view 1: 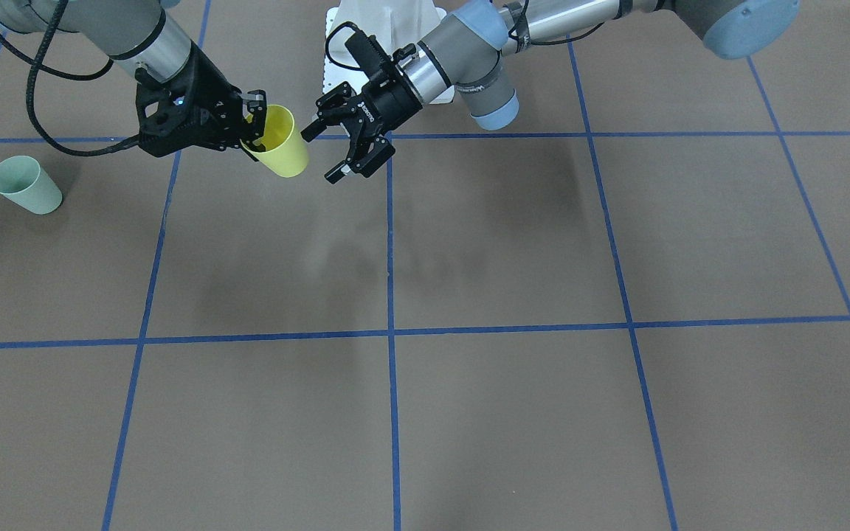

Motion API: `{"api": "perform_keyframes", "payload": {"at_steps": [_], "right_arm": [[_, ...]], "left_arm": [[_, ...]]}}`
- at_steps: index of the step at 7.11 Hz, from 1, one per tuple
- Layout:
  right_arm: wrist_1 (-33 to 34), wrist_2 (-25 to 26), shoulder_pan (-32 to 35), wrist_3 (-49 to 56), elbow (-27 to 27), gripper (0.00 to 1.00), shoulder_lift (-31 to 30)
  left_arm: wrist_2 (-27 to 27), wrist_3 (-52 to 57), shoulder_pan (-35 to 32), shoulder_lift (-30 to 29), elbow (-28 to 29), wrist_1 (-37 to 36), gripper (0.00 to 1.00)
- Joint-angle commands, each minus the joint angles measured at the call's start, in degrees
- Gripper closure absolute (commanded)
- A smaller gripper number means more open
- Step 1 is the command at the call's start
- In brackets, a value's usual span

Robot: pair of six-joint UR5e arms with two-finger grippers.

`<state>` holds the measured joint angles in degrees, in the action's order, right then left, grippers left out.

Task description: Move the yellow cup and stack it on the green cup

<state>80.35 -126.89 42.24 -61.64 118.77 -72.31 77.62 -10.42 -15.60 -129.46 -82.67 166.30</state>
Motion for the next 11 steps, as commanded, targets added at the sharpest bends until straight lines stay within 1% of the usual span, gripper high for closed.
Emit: {"api": "perform_keyframes", "payload": {"at_steps": [1, 2, 3, 4, 5, 6, 7, 8, 9, 10, 11], "right_arm": [[0.1, -1.4, 5.4, -0.1, 3.4, 1.0, -6.5], [0.0, -0.6, 8.5, 0.0, 5.6, 1.0, -11.6], [0.0, -0.5, 12.0, 0.4, 5.9, 1.0, -16.2], [0.0, -1.2, 16.2, 1.0, 6.5, 1.0, -22.4], [-0.1, -1.2, 18.3, 2.6, 6.6, 1.0, -26.7], [-0.1, -0.9, 19.6, 5.7, 6.4, 1.0, -30.1], [-0.1, -1.1, 21.5, 11.5, 5.8, 1.0, -34.3], [0.0, -1.2, 22.1, 12.4, 5.8, 1.0, -35.2], [-0.1, -1.1, 21.8, 12.5, 4.6, 1.0, -35.5], [-0.4, -1.2, 21.7, 12.6, 3.6, 1.0, -35.4], [-0.9, -1.2, 21.7, 12.6, 1.6, 1.0, -35.3]], "left_arm": [[-0.6, -0.1, 0.1, 0.0, 0.0, 0.3, 0.01], [-0.5, -0.6, 0.1, -0.3, -0.6, 0.1, 0.01], [-0.5, -0.7, 0.0, -0.7, -0.7, 0.0, 0.01], [-0.5, -2.8, -0.7, -0.2, -0.8, 0.0, 0.01], [-1.0, -8.8, -1.4, 0.1, -0.7, 0.0, 0.01], [-5.3, -11.3, -1.8, 0.6, -0.6, -0.1, 0.01], [-11.0, -11.4, -1.8, 1.3, 0.3, -1.3, 0.01], [-11.9, -11.5, -2.9, 1.8, 0.7, -3.2, 0.01], [-13.8, -14.6, -3.3, 3.9, 0.3, -3.2, 0.01], [-13.9, -17.7, -3.3, 5.3, 0.4, -3.2, 0.01], [-14.0, -17.9, -3.6, 5.6, 0.3, -3.1, 0.01]]}}
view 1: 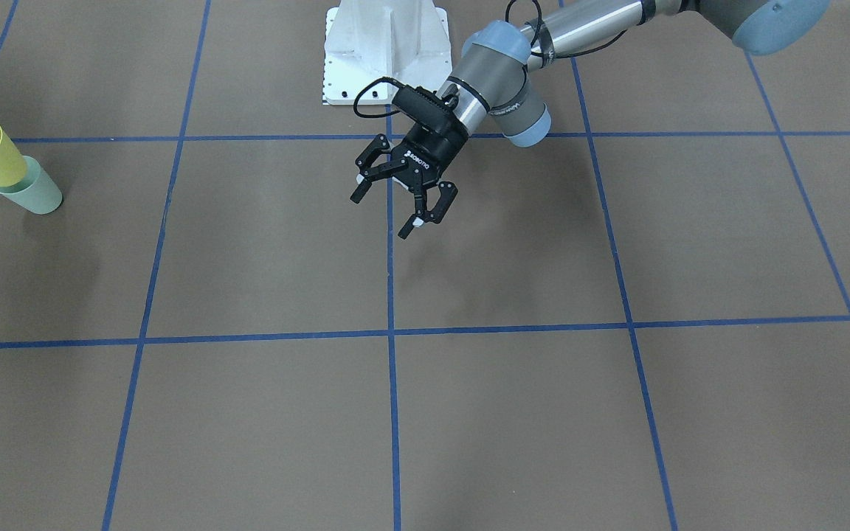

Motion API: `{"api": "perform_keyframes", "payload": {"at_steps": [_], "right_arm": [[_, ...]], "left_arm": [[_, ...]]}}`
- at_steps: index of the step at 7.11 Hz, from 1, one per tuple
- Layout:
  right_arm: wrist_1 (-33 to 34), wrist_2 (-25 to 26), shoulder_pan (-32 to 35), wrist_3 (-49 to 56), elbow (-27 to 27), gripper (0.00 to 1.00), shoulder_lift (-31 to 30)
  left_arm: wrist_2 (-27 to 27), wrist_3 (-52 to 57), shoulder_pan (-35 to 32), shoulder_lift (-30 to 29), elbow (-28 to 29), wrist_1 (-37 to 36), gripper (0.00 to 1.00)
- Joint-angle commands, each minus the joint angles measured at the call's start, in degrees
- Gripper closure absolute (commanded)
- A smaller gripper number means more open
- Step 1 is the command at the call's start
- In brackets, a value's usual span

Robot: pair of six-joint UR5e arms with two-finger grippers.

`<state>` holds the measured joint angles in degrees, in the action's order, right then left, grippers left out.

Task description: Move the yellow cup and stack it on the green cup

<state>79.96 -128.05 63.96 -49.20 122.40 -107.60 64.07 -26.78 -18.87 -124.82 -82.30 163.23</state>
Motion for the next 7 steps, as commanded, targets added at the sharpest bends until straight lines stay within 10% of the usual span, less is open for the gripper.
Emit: {"api": "perform_keyframes", "payload": {"at_steps": [1, 7], "right_arm": [[-1.2, -0.1, -0.1, 0.2, -2.8, 1.0, -0.2], [-1.0, -3.9, -0.8, 1.6, -3.9, 1.0, -2.4]], "left_arm": [[-0.4, -1.5, -0.4, 1.0, 0.1, -0.2, 0.01], [-0.4, -1.6, -0.4, 0.9, 0.2, -0.2, 0.01]]}}
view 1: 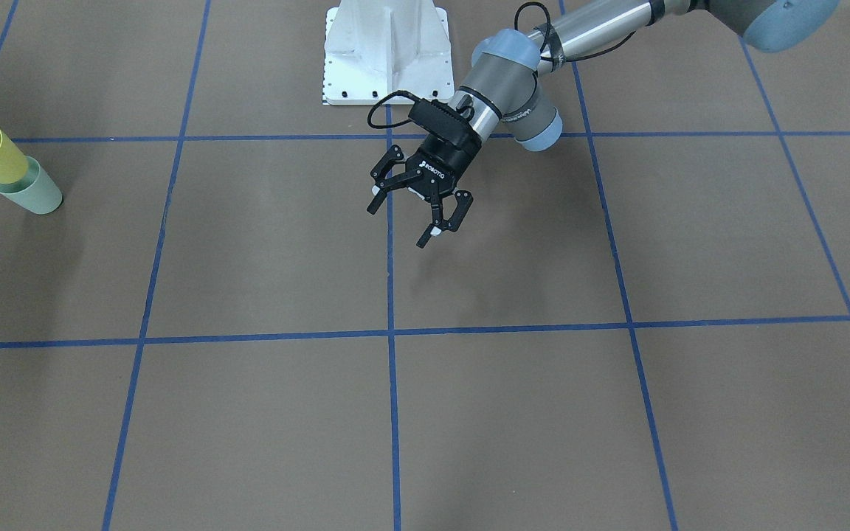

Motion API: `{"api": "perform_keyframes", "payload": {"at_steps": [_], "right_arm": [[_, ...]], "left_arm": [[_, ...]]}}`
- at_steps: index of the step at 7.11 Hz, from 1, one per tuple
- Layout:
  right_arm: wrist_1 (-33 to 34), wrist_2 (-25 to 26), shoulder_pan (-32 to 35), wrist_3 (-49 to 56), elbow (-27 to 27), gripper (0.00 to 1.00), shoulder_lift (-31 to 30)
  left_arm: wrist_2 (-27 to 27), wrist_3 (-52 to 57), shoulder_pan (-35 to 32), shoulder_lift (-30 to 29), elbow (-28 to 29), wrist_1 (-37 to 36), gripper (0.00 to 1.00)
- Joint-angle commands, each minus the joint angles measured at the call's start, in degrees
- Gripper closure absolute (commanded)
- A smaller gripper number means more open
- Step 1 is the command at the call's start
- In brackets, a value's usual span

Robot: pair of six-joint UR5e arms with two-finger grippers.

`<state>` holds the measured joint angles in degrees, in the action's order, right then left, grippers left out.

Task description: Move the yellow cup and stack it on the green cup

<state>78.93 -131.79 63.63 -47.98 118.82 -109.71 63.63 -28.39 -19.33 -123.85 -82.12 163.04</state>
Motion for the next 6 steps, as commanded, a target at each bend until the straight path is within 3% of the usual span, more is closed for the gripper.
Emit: {"api": "perform_keyframes", "payload": {"at_steps": [1, 6], "right_arm": [[-0.1, -0.1, -0.5, 0.4, -1.1, 1.0, -0.2], [-1.5, -0.4, -1.6, 0.3, -3.2, 1.0, -0.3]], "left_arm": [[0.0, 0.0, 0.1, -0.1, 0.0, 0.0, 0.01], [0.0, 0.0, 0.1, 0.0, 0.1, 0.1, 0.01]]}}
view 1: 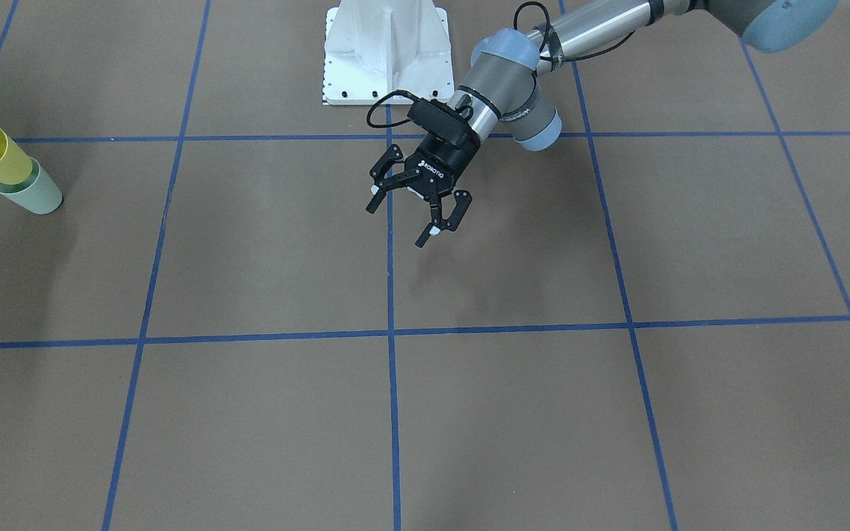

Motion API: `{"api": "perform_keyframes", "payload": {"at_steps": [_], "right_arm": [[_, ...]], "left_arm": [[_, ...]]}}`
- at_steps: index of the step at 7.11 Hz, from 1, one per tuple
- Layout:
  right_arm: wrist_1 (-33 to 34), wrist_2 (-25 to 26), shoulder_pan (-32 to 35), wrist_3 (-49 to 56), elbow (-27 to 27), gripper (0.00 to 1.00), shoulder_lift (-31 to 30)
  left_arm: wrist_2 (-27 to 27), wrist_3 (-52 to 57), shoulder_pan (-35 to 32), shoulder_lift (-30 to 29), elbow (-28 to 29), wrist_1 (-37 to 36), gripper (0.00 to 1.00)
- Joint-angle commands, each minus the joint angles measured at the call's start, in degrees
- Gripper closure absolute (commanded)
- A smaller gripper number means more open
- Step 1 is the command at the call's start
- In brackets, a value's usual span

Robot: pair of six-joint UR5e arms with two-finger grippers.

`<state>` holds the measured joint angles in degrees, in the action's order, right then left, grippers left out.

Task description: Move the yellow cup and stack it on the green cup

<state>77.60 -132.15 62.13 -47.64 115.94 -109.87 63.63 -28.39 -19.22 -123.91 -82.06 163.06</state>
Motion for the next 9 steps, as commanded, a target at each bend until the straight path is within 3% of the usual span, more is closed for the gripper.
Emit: {"api": "perform_keyframes", "payload": {"at_steps": [1, 7, 8, 9], "right_arm": [[-0.2, 0.0, -0.2, 0.1, -0.4, 1.0, -0.2], [-0.1, 0.0, -0.5, 0.1, -1.5, 1.0, 1.2], [-0.1, 0.0, -0.5, 0.0, -1.6, 0.85, 1.2], [-0.2, 0.0, -0.5, -0.2, -1.5, 0.01, 1.1]], "left_arm": [[0.0, 0.0, 0.0, 0.0, 0.0, 0.0, 0.01], [0.0, -0.1, 0.2, -0.2, 0.0, 0.1, 0.01], [0.0, -0.4, 0.2, -0.3, -0.1, 0.1, 0.01], [0.0, -0.5, 0.3, -0.5, -0.2, 0.1, 0.01]]}}
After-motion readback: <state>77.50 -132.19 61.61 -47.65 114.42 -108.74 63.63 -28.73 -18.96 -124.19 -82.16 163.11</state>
